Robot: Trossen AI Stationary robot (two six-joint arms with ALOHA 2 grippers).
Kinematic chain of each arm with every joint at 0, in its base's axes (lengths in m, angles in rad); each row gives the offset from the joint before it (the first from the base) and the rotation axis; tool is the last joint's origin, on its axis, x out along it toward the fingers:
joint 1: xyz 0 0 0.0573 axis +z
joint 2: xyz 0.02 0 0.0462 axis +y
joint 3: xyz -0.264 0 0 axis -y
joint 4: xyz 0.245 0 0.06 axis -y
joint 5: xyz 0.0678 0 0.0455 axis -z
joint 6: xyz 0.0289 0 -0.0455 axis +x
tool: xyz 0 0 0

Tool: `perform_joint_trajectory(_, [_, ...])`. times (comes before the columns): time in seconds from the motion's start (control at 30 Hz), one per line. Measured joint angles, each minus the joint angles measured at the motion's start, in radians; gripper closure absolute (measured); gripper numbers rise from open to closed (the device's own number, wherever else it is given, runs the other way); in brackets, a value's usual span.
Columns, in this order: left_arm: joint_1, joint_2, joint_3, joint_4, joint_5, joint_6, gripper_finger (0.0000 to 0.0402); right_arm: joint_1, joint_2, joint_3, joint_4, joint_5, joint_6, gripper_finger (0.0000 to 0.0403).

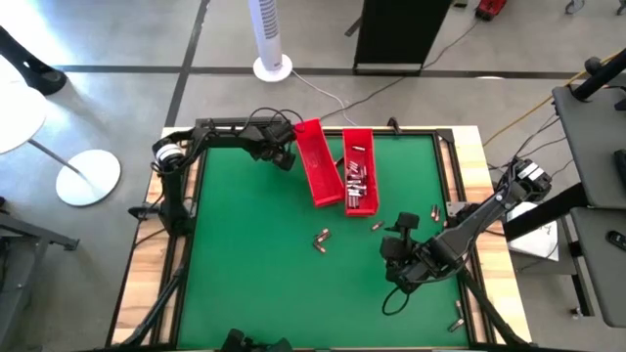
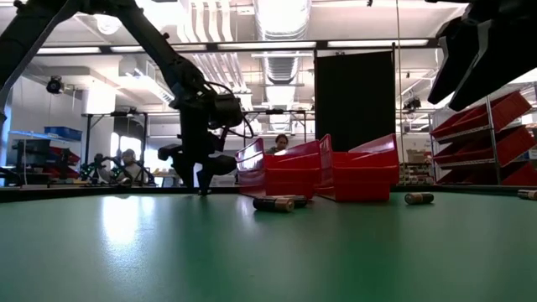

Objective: Sort batteries
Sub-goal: Put the silver battery into the right red bin

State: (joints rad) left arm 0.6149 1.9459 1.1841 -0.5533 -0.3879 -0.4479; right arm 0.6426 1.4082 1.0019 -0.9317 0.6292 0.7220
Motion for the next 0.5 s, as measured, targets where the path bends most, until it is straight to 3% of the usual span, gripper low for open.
perform_joint_trajectory(0.23, [-0.002,-0.002,-0.028,0.03,0.0,-0.018,0.0258,0.0,0.0,0.0,0.007,0.0,0.001,0.0103])
perform_joint_trajectory(0.5, [-0.01,0.001,-0.032,0.057,0.009,-0.03,0.0358,0.0,0.0,0.0,0.008,0.0,0.0,0.0109])
